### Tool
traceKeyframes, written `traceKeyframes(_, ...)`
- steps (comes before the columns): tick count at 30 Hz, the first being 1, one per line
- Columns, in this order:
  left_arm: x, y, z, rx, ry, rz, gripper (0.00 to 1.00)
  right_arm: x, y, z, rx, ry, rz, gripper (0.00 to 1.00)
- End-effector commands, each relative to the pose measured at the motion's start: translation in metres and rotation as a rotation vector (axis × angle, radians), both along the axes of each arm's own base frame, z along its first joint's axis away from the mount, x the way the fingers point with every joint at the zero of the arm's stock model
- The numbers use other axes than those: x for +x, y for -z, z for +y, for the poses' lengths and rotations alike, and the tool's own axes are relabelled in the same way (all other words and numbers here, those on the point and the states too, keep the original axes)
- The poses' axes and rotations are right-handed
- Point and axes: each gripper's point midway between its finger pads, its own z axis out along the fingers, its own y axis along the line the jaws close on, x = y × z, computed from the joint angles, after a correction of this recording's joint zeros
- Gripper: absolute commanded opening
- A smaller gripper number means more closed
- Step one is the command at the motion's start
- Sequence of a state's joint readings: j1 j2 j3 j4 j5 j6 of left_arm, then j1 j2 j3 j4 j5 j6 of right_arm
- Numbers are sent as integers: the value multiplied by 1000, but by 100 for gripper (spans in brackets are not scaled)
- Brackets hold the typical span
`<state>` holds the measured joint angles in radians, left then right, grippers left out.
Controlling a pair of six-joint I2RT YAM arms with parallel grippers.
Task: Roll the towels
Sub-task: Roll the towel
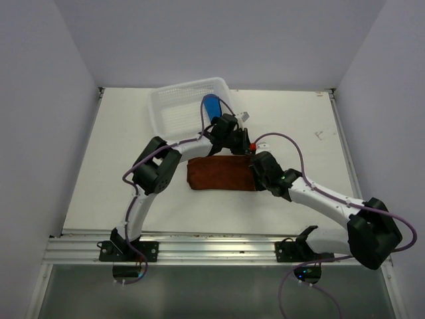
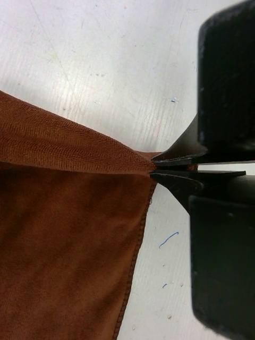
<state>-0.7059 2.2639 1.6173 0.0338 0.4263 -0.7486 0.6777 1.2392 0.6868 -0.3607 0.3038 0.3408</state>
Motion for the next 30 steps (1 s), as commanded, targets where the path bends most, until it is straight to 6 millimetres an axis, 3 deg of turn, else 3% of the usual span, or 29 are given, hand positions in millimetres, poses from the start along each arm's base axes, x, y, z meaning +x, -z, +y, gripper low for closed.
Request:
traceKeyframes(1,29,-43,9,-71,-57,-127,2,-3,-1,1,-21,-12,20,0)
traceKeyframes(14,31,-31,26,-3,-77,-146,2,-2,18,37,133,-64,61,0)
traceKeyframes(25,24,-14,33,23,-74,-131,2,-1,32,36,125,-31,82,6)
traceKeyframes(30,25,-8,36,46,-77,-137,5,-1,34,39,133,-31,97,16)
